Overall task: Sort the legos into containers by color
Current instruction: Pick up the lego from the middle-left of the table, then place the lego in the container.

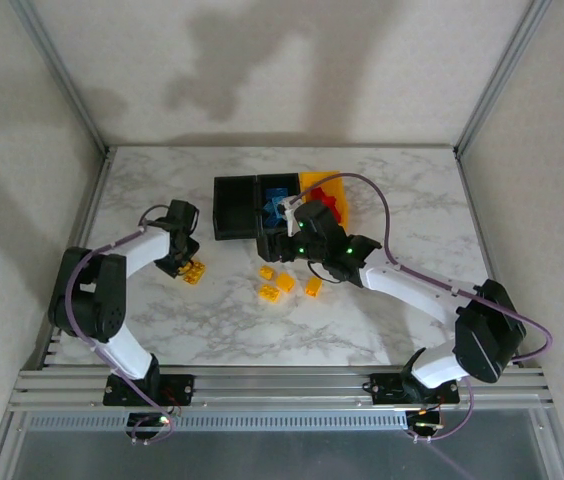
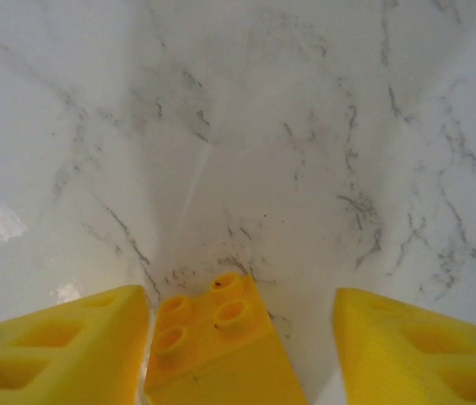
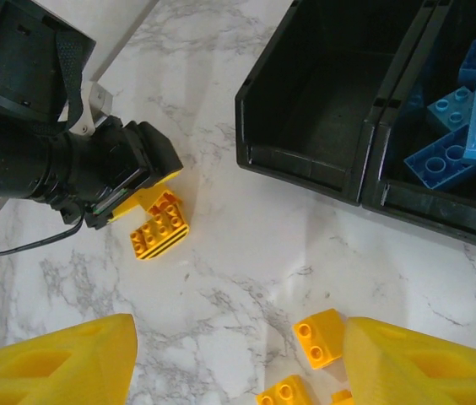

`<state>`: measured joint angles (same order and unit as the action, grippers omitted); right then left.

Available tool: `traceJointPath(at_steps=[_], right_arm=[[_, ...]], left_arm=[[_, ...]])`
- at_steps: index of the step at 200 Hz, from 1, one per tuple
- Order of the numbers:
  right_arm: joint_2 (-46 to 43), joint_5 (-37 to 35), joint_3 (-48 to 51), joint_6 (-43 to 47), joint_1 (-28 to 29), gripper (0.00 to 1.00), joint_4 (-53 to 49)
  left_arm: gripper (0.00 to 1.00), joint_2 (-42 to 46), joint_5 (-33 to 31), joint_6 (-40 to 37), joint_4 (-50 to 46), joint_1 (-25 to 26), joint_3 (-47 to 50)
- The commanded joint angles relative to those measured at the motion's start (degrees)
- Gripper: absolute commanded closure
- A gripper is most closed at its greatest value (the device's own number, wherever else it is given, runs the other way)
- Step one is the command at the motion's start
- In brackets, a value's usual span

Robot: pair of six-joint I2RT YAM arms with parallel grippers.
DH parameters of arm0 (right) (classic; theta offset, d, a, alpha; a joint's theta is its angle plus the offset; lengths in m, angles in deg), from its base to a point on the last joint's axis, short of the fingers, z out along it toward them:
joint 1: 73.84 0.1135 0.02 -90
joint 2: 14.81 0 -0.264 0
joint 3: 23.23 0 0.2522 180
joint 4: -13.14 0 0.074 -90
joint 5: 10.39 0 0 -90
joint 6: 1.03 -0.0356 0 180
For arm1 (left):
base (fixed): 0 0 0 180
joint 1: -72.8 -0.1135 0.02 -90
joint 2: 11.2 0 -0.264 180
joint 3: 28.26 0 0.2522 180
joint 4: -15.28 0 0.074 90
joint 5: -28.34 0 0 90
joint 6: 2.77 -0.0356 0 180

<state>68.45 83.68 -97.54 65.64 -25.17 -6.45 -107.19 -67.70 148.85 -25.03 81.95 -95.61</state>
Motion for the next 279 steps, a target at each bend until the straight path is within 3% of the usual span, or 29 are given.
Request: traceJointPath(at_steps=[1,27,110,149,218,279], right_arm=[[1.0,-2.1,-0.4,0.0,0.2,0.35,-1.1],[1.0,-2.9,-0.1,-0.1,0.2,0.35,-1.5],[-1.1,3.0,3.6,0.2,0.2,0.35,3.2],[-2.7,1.6,5.2,-0.2,0.3,0.35,2.9],[-6.1,0.6,8.1,-1.7,0.2,0.35,3.1],[-8.6,-1.4,9.6,-2.5,0.3,0.35,2.1]], left_arm=[[0.54,-1.2,0.2,0.2,0.6,-0.4,-0.2],[0.63,-0.6,0.1,-0.6,0.4,-0.4,-0.5],[0.63,3.7,0.4,-2.0,-2.8,-0.4,-8.3],[0.63,2.4,1.5,-2.0,-2.8,1.2,-15.0],[0.63,-9.3,-1.8,-4.9,-3.7,10.7,-32.4],[0.59,-21.8,-0.4,-6.1,-6.4,12.5,-42.7]])
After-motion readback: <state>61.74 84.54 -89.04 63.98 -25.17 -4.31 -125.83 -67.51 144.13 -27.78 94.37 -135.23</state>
